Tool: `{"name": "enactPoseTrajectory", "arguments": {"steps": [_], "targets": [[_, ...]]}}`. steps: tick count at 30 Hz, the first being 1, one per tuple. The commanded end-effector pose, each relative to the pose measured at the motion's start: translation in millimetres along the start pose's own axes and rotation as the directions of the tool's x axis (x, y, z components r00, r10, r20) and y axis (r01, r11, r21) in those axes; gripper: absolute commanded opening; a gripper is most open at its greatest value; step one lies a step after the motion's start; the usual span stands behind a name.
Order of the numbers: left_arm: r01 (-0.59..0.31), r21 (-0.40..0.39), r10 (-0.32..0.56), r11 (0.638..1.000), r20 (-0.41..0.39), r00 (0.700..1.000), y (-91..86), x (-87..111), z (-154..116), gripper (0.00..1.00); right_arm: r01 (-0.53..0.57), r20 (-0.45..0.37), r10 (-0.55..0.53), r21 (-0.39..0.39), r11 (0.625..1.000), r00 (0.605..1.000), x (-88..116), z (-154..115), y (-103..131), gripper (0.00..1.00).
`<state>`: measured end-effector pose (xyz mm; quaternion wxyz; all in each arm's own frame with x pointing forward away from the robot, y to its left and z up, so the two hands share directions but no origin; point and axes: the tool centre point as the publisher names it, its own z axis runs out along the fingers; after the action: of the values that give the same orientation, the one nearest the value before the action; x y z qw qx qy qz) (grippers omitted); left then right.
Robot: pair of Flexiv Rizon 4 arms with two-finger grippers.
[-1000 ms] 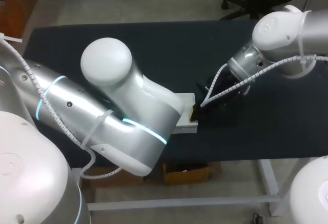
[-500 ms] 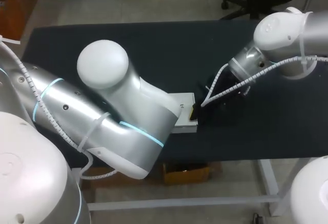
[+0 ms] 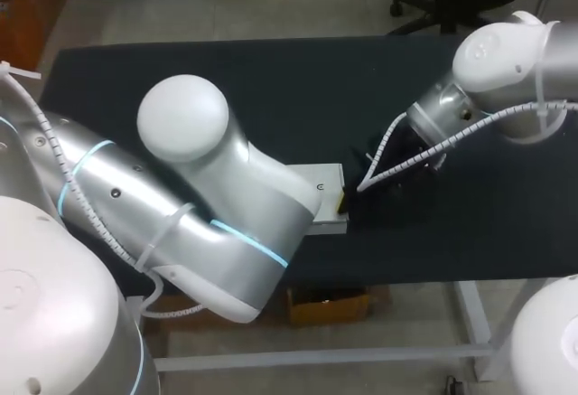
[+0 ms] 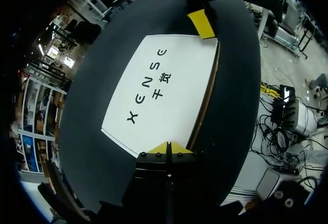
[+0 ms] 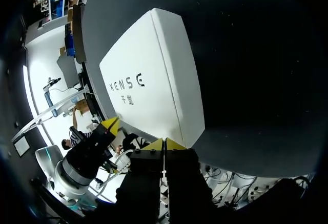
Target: Assemble the packaging by folding the flat box into shape, placing the metal phone stand inside, and closing the box properly
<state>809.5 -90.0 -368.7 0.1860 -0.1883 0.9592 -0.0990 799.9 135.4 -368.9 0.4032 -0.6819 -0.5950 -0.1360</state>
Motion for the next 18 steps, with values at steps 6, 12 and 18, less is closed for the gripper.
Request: {"name": "enactPoseTrajectory", "arguments": {"steps": [6, 12, 18], "targets": [[0.015, -0.005, -0.015, 1.0, -0.02, 1.0, 2.7, 1.6, 14.3, 0.0, -0.02, -0.007, 0.02, 0.031, 0.999, 1.0, -10.1, 10.1, 9.2, 0.0], [0.029, -0.005, -0.029, 1.0, -0.03, 0.999, 7.1, 3.2, 18.1, 0.0, -0.038, -0.008, 0.038, 0.038, 0.999, 0.999, -14.4, 13.4, 12.8, 0.0], [0.026, -0.002, -0.026, 1.0, -0.001, 1.0, 5.2, 3.8, 3.1, 0.0, -0.016, -0.021, 0.017, 0.013, 1.0, 1.0, -6.7, 3.9, 6.6, 0.0]]}}
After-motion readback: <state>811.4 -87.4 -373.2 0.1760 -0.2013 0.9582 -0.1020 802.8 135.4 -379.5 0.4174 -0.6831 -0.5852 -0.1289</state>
